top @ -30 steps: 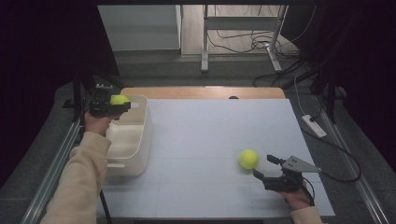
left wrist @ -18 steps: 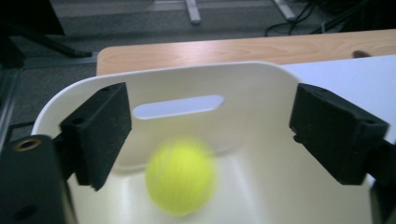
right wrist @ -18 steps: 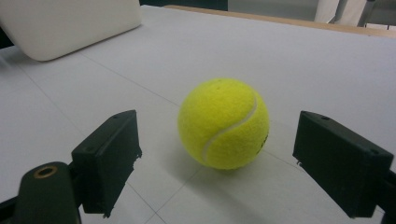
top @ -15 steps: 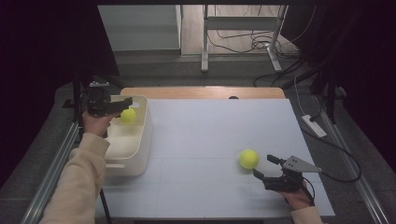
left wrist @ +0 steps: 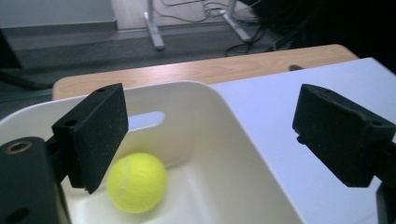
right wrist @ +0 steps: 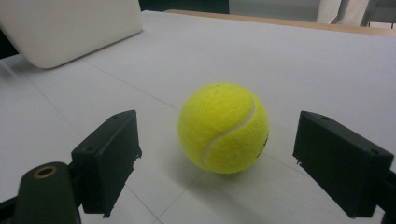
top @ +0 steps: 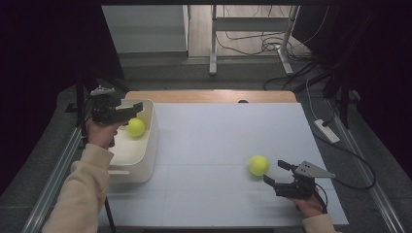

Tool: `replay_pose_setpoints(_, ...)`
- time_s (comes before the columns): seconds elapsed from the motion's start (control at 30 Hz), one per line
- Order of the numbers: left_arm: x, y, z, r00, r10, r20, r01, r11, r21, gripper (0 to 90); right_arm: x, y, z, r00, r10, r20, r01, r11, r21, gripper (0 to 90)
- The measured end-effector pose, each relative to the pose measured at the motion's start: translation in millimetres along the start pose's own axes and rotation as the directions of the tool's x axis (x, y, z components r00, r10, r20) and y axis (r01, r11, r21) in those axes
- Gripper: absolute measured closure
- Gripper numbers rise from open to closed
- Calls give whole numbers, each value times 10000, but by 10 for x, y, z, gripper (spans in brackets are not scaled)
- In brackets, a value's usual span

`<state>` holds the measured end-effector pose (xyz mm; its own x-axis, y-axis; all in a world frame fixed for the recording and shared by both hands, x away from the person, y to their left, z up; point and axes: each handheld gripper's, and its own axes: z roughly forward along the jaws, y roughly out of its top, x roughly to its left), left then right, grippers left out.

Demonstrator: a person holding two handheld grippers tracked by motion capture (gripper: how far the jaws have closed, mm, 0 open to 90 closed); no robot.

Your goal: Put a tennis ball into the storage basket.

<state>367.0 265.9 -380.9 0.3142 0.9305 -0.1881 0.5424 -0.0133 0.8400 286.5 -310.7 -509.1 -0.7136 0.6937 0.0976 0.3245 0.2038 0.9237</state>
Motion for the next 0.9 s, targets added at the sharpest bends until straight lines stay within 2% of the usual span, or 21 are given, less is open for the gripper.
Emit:
replay_pose_setpoints(0.17,-100,-11,-63,9981,336,518,-323,9991,-258,114,-8,1,5,10000,64,-68,-65,10000,-29,143)
replay_pose_setpoints(0.33,-184,-24,-75,9950,550,838,-516,9978,-422,114,-18,7,11,10000,56,-21,-56,10000,-52,143)
replay_pose_setpoints(0.53,-323,-39,-94,9863,892,1391,-828,9952,-515,112,-16,25,14,9997,142,203,-139,9998,-124,143)
replay_pose_setpoints(0.9,-483,-112,-99,9721,1012,2115,-843,9926,-875,112,-13,-6,-27,9997,6,245,-5,10000,-58,144)
